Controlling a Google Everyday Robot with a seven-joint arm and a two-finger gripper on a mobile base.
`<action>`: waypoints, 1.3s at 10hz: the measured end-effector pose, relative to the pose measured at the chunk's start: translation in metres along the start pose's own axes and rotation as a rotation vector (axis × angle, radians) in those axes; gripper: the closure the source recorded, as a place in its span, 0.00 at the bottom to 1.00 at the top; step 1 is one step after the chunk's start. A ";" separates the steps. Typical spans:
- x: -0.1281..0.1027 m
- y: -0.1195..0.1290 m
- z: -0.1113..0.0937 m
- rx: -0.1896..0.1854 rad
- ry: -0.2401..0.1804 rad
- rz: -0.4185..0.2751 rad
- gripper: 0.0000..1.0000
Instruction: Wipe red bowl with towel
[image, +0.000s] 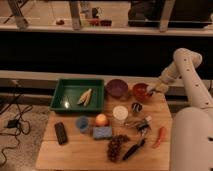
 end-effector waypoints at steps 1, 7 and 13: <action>-0.002 0.005 -0.001 0.000 -0.001 -0.003 0.80; -0.074 0.033 -0.006 -0.002 -0.090 -0.102 0.80; -0.133 0.035 0.008 -0.026 -0.169 -0.171 0.80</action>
